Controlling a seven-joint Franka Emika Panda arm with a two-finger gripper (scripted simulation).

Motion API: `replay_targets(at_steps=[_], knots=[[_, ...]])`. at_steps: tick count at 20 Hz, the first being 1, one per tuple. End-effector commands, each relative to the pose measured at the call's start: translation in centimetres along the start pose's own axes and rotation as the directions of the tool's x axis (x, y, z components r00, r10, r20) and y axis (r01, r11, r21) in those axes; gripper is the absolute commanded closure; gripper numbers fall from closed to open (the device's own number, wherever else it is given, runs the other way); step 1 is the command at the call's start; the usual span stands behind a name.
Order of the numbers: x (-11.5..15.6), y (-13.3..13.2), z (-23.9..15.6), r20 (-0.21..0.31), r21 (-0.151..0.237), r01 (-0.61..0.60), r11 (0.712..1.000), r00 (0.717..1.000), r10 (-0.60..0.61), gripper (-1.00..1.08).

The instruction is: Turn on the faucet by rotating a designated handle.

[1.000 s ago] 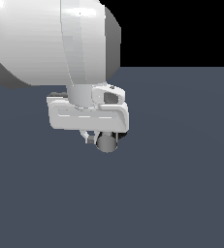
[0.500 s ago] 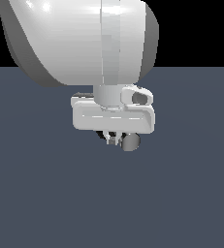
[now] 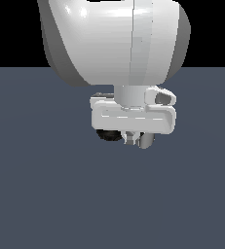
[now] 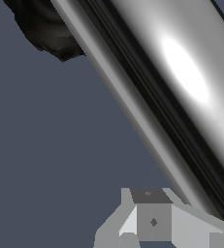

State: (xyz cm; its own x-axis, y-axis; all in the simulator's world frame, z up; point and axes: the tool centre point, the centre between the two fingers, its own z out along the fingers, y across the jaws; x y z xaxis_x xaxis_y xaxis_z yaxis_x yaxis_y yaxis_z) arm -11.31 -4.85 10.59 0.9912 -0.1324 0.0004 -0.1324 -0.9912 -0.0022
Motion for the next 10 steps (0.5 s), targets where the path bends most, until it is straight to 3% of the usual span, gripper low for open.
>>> replay_targets(at_steps=[1,10], knots=[[0.3,0.3,0.0,0.0,0.0,-0.001,1.0,1.0,0.001,1.08],[3.1,3.2,0.0,0.0,-0.001,-0.006,1.0,1.0,0.006,1.08]])
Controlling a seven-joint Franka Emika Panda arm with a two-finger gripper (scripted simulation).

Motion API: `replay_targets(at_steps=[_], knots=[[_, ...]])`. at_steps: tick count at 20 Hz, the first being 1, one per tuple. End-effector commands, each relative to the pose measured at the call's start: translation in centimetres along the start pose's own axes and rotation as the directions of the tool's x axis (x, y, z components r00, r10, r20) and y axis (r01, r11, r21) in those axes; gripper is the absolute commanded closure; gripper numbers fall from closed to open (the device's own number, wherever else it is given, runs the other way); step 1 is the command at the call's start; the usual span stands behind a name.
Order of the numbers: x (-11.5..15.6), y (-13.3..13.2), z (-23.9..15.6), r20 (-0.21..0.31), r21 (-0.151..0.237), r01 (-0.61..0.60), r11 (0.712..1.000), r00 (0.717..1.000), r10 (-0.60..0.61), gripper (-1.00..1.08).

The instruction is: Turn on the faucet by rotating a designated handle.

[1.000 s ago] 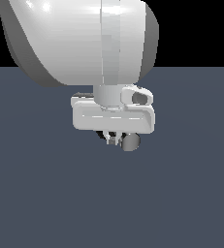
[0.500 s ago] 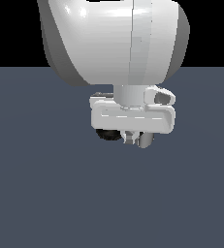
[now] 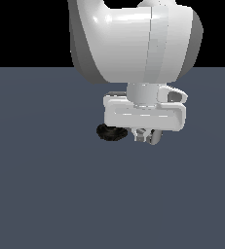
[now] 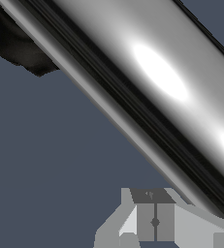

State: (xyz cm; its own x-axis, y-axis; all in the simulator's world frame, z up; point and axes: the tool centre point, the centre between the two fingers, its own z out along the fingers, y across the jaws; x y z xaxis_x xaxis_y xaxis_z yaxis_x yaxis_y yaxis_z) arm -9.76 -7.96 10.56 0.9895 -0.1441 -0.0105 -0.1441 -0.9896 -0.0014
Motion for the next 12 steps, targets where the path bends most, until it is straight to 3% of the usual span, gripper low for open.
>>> replay_targets(at_steps=[1,12], knots=[[1.4,0.6,0.0,-0.011,0.0,0.005,1.0,1.0,-0.005,1.08],[4.7,3.9,0.0,-0.011,-0.001,-0.001,1.0,1.0,0.001,1.08]])
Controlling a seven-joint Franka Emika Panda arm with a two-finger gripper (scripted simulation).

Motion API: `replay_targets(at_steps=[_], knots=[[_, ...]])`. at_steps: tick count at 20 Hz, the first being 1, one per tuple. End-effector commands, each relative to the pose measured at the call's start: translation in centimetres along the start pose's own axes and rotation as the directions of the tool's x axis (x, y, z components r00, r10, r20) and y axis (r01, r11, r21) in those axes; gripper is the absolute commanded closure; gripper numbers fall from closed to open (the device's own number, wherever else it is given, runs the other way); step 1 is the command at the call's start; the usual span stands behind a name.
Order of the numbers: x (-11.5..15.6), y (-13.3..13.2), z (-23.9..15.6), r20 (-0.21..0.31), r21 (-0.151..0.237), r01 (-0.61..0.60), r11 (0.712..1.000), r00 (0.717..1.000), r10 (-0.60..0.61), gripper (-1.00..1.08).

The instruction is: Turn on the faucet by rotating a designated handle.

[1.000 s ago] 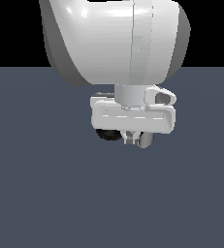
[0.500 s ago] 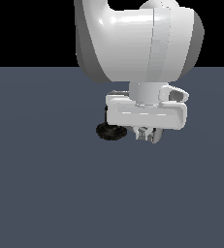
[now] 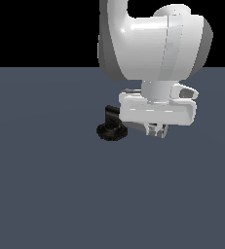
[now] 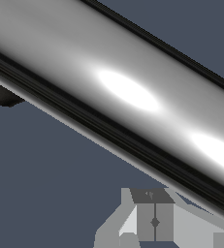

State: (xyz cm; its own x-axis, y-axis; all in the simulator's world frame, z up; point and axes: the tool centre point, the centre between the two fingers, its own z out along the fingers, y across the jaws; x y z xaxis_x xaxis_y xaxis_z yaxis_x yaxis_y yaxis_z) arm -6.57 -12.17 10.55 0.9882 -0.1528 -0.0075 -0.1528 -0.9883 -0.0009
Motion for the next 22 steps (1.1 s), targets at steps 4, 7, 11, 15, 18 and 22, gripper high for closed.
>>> replay_targets(at_steps=[4,7,11,15,18,22], knots=[[2.1,1.3,0.0,-0.008,0.0,0.005,1.0,1.0,-0.005,1.08],[2.9,2.1,0.0,-0.008,0.0,0.003,1.0,1.0,-0.003,1.08],[4.1,3.2,0.0,-0.008,0.0,0.002,1.0,1.0,-0.002,1.08],[5.1,4.3,0.0,-0.008,-0.001,-0.001,1.0,1.0,0.001,1.08],[5.9,5.1,0.0,-0.008,-0.001,-0.003,1.0,1.0,0.003,1.08],[7.0,6.2,0.0,-0.008,-0.001,-0.005,1.0,1.0,0.005,1.08]])
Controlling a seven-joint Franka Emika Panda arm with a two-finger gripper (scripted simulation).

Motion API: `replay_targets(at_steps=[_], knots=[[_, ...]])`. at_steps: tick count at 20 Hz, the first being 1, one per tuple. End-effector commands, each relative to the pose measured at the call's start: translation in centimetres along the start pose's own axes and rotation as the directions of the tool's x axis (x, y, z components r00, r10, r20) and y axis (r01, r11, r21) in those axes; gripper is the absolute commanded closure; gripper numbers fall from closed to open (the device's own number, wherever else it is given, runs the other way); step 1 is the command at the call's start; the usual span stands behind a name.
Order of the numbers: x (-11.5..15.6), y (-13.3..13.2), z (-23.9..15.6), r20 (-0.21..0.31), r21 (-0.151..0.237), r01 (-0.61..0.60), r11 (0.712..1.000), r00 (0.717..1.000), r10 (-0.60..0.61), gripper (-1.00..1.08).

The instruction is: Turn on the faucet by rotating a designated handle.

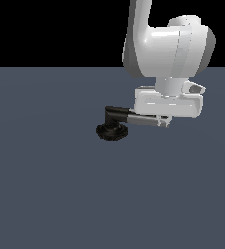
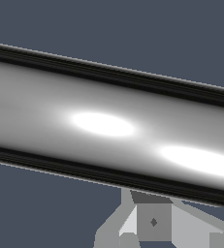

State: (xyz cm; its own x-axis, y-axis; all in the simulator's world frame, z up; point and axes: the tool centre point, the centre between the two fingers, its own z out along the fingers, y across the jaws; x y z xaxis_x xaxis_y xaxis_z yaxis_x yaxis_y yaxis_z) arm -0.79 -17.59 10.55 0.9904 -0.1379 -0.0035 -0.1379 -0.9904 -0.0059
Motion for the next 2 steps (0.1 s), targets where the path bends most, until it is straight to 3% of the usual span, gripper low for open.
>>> replay_targets(at_steps=[1,2], knots=[[0.67,1.92,0.04,-0.004,-0.006,-0.02,1.0,1.0,0.02,1.08],[0.67,1.92,0.04,-0.004,-0.006,-0.02,1.0,1.0,0.02,1.08]])
